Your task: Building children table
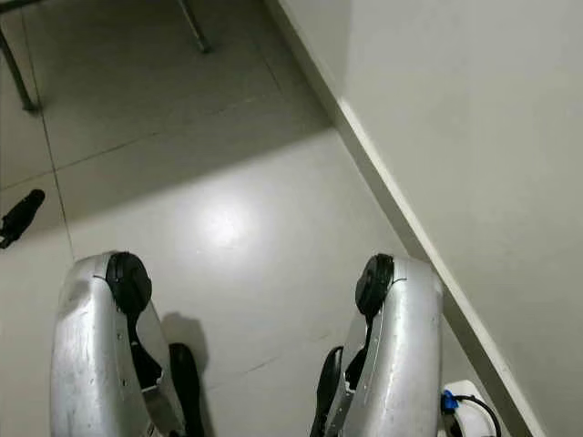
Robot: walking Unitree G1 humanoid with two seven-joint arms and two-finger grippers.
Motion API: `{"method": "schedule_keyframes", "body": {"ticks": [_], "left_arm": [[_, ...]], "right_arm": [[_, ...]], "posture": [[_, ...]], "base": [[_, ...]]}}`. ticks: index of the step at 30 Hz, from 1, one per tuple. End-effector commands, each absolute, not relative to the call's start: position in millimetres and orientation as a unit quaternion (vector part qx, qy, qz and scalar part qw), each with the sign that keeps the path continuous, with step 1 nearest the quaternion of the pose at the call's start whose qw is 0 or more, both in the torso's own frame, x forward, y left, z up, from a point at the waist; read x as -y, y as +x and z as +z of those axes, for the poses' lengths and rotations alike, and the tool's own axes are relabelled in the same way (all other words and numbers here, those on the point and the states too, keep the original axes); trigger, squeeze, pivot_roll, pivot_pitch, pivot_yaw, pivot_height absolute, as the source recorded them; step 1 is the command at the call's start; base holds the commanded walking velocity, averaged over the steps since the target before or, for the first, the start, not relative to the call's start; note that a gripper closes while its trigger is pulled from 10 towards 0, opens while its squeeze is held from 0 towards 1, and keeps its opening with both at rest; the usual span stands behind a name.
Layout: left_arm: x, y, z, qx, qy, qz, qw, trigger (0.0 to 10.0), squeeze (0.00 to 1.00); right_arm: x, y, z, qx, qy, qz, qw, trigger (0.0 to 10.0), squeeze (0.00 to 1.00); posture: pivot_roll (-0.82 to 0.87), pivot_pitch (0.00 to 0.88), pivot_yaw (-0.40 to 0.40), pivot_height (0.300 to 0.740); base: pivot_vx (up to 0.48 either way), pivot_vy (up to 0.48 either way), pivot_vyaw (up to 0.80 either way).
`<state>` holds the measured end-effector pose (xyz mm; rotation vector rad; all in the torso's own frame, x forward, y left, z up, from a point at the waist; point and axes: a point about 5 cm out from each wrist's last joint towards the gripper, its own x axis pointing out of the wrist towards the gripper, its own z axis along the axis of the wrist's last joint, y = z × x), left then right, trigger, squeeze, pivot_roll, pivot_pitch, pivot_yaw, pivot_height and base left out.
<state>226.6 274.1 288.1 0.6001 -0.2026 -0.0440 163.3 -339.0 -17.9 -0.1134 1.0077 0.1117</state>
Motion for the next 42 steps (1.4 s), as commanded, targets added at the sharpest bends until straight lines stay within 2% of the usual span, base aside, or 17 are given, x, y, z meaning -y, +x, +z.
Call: {"method": "schedule_keyframes", "body": {"ticks": [1, 9, 20, 21, 23, 24, 34, 42], "left_arm": [[-275, 227, 281, 0.071, 0.294, -0.035, 0.952, 10.0, 0.00], [-278, 228, 281, 0.061, 0.291, -0.038, 0.954, 10.0, 0.00], [-284, 225, 283, 0.051, 0.297, -0.034, 0.953, 10.0, 0.00], [-284, 225, 284, 0.050, 0.297, -0.033, 0.953, 10.0, 0.00], [-284, 224, 284, 0.050, 0.297, -0.033, 0.953, 10.0, 0.00], [-285, 225, 283, 0.049, 0.297, -0.033, 0.953, 10.0, 0.00], [-286, 226, 281, 0.043, 0.299, -0.033, 0.953, 10.0, 0.00], [-286, 226, 281, 0.042, 0.300, -0.032, 0.953, 10.0, 0.00]], "right_arm": [[333, 148, -32, -0.505, -0.037, 0.048, 0.861, 10.0, 0.00], [307, 160, -45, -0.497, -0.048, 0.065, 0.864, 10.0, 0.00], [303, 151, -57, -0.520, -0.087, 0.035, 0.849, 10.0, 0.00], [304, 150, -57, -0.520, -0.091, 0.024, 0.849, 5.2, 0.00], [305, 150, -57, -0.519, -0.093, 0.018, 0.849, 5.2, 0.00], [306, 150, -57, -0.515, -0.085, 0.011, 0.853, 0.0, 0.00], [295, 152, -61, -0.488, -0.020, -0.001, 0.873, 0.0, 0.00], [295, 153, -60, -0.474, -0.020, -0.013, 0.880, 0.0, 0.00]], "posture": [[0.19, 0.561, 0.068, 0.300], [0.21, 0.567, 0.084, 0.300], [0.23, 0.573, 0.088, 0.300], [0.23, 0.573, 0.089, 0.300], [0.23, 0.573, 0.089, 0.300], [0.23, 0.574, 0.090, 0.300], [0.23, 0.572, 0.094, 0.300], [0.24, 0.574, 0.096, 0.300]], "base": [[0.000, 0.000, 0.00], [0.000, 0.000, 0.00], [0.000, 0.000, 0.00], [0.000, 0.000, 0.00], [0.000, 0.000, 0.00], [0.000, 0.000, 0.00], [0.000, 0.000, 0.00], [0.000, 0.000, 0.00]]}}
